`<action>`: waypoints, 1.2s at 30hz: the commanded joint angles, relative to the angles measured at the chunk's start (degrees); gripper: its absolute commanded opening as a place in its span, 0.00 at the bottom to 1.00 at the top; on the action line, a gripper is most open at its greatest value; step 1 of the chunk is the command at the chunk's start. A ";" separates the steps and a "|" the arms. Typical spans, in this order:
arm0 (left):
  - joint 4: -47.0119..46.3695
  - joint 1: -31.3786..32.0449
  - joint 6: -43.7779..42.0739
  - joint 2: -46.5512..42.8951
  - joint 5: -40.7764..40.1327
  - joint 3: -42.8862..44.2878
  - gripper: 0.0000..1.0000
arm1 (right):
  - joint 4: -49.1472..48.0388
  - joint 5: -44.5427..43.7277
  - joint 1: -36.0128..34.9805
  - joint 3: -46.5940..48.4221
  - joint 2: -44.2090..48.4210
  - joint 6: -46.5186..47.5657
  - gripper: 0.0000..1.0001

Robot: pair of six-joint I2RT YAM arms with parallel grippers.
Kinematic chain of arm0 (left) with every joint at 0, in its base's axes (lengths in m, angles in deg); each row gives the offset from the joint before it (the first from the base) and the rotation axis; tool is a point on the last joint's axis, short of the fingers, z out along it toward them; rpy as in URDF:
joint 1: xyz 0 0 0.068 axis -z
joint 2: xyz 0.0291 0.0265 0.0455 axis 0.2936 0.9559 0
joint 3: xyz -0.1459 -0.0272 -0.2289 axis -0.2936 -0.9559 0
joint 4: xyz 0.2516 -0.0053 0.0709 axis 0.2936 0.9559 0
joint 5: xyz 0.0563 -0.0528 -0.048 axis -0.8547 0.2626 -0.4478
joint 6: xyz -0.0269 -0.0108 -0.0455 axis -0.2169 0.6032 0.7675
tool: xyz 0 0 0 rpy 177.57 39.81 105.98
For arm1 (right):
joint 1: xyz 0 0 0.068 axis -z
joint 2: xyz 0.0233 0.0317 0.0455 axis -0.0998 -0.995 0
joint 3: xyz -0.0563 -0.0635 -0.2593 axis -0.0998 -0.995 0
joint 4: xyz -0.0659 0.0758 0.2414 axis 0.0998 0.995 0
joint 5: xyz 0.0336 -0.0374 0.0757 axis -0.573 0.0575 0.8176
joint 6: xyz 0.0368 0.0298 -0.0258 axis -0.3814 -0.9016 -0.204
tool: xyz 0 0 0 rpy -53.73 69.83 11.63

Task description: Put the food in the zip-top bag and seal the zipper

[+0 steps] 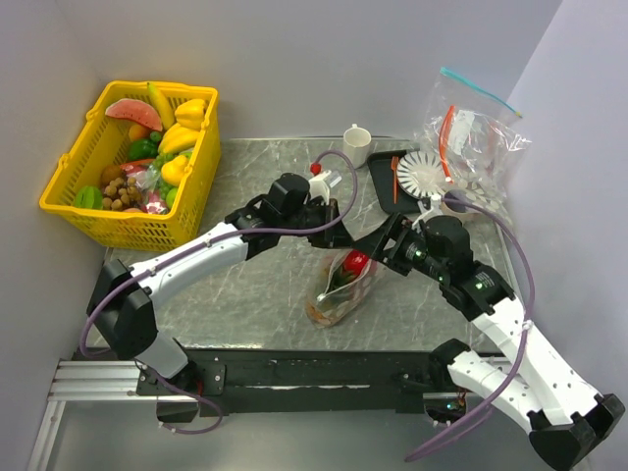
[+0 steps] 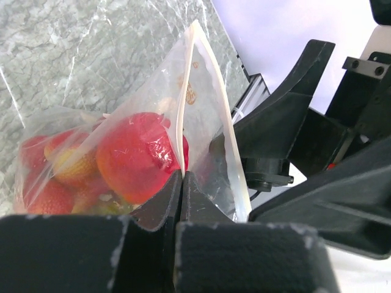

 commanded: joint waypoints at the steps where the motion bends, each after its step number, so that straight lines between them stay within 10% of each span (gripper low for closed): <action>1: -3.58 0.91 0.64 0.46 1.71 -0.55 0.01 | -1.46 -9.17 0.21 -0.83 2.08 -9.85 0.86; 21: 0.29 7.94 -9.64 0.63 -8.48 3.23 0.09 | 12.86 -13.67 0.21 10.86 -9.43 -17.18 0.68; 28: 2.75 9.09 -13.33 0.81 -12.53 5.52 0.14 | 12.60 -13.23 0.21 9.02 -8.73 -17.35 0.31; 31: 2.57 9.18 -14.21 0.37 -12.71 5.61 0.25 | 13.21 -13.23 0.21 9.02 -8.73 -17.26 0.13; 36: 4.58 9.27 -14.65 -2.61 -14.99 5.34 0.85 | 13.39 -13.23 0.21 9.19 -7.86 -17.44 0.00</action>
